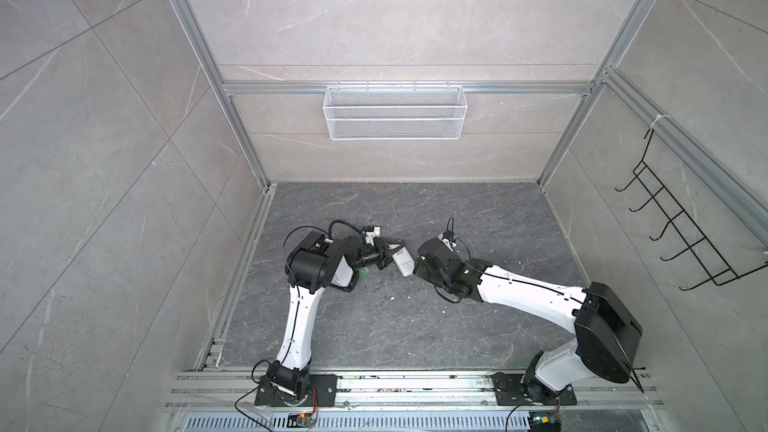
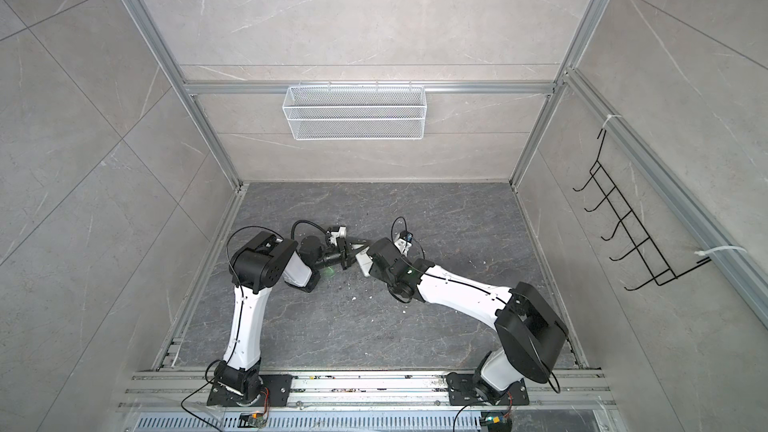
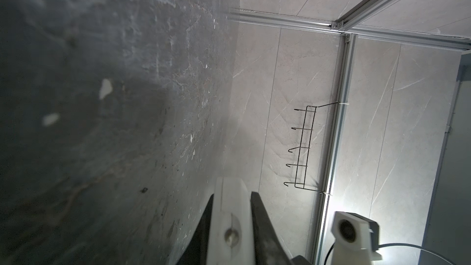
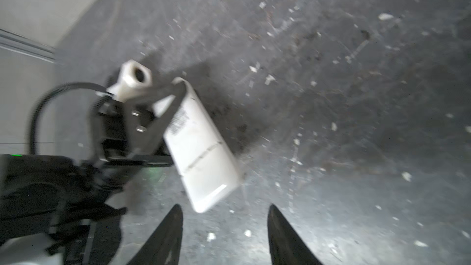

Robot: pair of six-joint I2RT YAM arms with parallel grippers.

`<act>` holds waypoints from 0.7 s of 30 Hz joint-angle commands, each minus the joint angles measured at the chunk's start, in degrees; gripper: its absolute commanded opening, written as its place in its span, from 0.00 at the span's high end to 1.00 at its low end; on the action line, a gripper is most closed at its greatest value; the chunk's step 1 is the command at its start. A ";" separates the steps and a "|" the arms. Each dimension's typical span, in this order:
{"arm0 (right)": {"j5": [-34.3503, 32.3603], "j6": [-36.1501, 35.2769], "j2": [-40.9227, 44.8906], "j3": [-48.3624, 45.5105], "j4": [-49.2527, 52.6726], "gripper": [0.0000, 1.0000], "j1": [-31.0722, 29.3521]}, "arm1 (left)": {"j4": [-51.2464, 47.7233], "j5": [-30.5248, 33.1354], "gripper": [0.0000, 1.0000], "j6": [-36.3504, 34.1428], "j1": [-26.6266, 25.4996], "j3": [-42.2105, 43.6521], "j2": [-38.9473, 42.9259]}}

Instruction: Load the batteries into the remote control

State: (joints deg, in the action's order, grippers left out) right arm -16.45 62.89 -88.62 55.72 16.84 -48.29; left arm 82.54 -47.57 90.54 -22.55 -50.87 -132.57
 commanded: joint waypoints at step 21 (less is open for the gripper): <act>2.84 -4.18 -10.38 2.81 2.75 0.48 -0.21 | -1.47 -0.25 0.97 -1.50 -0.02 1.24 0.24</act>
State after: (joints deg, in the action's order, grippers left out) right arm -13.65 60.20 -97.03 56.38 19.64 -48.29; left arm 82.52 -47.70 89.95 -22.50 -50.83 -132.57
